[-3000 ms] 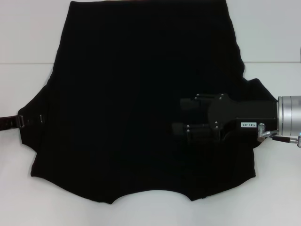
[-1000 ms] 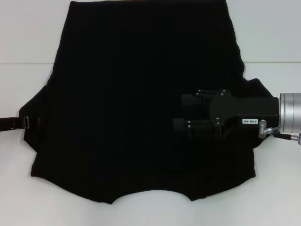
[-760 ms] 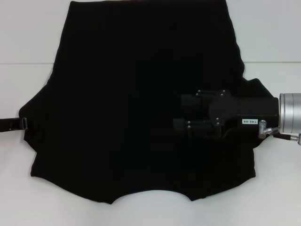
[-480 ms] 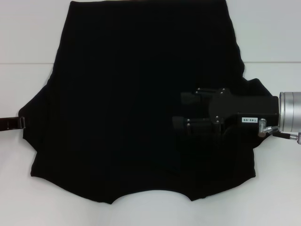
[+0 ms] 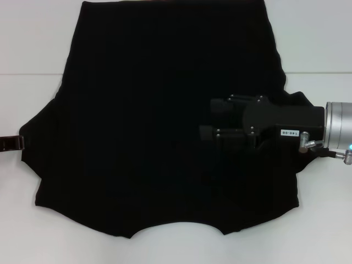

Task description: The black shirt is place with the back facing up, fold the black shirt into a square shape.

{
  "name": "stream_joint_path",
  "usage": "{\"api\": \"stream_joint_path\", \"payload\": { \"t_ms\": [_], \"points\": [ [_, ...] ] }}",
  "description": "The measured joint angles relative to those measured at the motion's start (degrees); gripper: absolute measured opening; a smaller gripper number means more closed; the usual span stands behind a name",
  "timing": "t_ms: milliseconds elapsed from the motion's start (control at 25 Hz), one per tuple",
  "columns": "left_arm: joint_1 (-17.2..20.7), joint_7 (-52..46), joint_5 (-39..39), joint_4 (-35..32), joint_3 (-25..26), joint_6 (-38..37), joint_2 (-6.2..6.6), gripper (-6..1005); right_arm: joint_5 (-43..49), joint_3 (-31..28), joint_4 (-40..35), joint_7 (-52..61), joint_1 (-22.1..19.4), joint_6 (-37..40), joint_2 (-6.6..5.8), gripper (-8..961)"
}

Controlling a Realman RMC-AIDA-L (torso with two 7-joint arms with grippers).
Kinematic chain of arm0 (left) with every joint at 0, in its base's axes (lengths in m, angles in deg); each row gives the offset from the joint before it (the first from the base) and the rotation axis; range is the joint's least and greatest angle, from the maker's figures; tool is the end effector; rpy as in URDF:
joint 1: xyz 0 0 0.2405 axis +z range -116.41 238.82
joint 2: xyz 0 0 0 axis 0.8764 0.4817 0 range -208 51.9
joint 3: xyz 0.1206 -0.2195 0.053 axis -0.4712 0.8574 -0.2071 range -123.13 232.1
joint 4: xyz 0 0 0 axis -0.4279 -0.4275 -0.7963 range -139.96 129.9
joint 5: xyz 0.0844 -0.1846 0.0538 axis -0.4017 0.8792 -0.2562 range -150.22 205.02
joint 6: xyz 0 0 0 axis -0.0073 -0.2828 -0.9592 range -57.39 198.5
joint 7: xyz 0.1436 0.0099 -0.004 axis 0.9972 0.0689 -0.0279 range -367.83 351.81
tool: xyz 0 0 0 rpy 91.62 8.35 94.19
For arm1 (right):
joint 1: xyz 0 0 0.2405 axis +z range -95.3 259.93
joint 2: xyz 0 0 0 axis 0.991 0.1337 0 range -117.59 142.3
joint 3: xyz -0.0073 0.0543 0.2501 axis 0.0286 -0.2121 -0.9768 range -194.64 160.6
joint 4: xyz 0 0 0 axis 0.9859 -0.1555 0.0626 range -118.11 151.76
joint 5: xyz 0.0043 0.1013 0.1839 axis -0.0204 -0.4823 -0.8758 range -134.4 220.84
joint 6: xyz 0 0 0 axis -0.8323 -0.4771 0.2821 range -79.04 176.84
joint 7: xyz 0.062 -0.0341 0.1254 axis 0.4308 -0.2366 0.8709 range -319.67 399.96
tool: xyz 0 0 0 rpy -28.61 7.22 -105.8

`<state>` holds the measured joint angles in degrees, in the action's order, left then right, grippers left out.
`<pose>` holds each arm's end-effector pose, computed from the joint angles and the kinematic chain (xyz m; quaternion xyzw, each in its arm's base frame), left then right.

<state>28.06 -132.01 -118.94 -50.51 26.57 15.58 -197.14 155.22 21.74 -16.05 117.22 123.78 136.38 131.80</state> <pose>-0.3591 0.3816 0.0635 -0.7355 -0.5426 -0.0662 0.4003 0.1959 0.3723 -0.0127 -0.9431 0.1435 0.2803 0.1064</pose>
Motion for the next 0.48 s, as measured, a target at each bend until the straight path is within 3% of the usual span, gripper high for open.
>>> {"api": "stream_joint_path", "payload": {
  "t_ms": [480],
  "points": [
    [2.41,-0.25,0.15,-2.59,2.23,-0.28,-0.23,16,-0.37,0.27,1.77,-0.50,0.86,-1.79,0.08,823]
  ]
}}
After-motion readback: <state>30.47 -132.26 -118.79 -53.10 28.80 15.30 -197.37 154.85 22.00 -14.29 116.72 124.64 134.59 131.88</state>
